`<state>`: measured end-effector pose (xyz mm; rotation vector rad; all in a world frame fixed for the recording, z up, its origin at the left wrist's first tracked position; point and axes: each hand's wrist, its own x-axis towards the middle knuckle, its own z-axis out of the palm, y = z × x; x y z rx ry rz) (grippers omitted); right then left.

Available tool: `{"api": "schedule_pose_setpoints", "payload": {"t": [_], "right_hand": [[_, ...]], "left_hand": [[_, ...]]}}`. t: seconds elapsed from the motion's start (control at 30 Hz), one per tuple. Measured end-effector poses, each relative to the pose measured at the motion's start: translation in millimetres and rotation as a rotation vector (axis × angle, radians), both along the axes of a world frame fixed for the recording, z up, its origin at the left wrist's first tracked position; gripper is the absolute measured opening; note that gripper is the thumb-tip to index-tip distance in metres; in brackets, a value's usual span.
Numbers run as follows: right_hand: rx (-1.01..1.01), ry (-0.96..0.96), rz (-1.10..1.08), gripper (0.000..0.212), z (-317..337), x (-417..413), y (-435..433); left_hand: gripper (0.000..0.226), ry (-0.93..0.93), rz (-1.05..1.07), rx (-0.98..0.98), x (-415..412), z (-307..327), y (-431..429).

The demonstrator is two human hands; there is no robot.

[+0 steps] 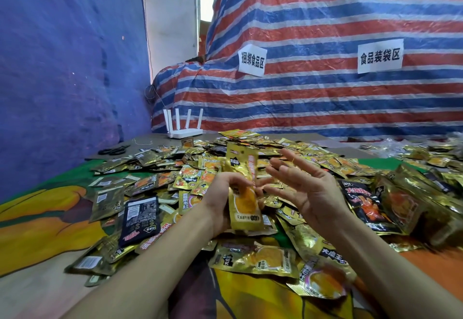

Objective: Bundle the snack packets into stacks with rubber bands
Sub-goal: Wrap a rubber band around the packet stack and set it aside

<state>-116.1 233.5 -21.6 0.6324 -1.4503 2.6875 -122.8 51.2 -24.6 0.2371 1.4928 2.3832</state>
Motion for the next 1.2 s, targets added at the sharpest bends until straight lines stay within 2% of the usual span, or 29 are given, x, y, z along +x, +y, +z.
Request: {"api": "schedule_pose_setpoints", "payload": {"t": [0.13,0.23,0.3,0.43,0.53,0.6,0.77,0.87,1.07,1.2], "right_hand": [[0.226,0.005,-0.119,0.070,-8.1,2.8,-5.1],[0.385,0.037,-0.155,0.083,-13.7,9.6,-19.9],[0.437,0.071,-0.154,0.079,-16.9,14.7,-30.7],[0.509,0.178,-0.188,0.067,-22.3,20.4,-44.7],[0.597,0.249,-0.265,0.067,-22.3,21.2,-45.5],[0.629,0.291,-0.312,0.069,-21.8,20.5,-43.4],[0.588,0.277,-0.398,0.069,-22.1,17.1,-39.7],[0.604,0.334,-0.454,0.058,-21.1,17.0,-38.8],[0.751,0.317,-0.577,0.058,-22.4,12.2,-38.4],[0.723,0.270,-0.602,0.061,-23.0,10.7,-40.8]], "left_hand": [[0.016,0.016,0.292,0.094,-5.1,2.0,-1.4],[0.022,0.078,0.454,0.123,-6.0,1.9,0.9],[0.026,0.101,0.518,0.148,-3.1,4.6,4.1],[0.049,0.096,0.588,0.143,2.3,8.0,9.3],[0.048,0.070,0.536,0.110,4.8,3.1,16.3],[0.046,0.056,0.421,0.103,5.4,-0.5,20.8],[0.052,0.079,0.167,0.087,5.0,-5.9,22.1],[0.051,0.042,0.111,0.118,5.7,-7.9,25.4],[0.045,-0.046,0.085,0.207,4.2,-8.5,24.8],[0.045,-0.083,0.083,0.210,4.1,-6.4,24.0]]}}
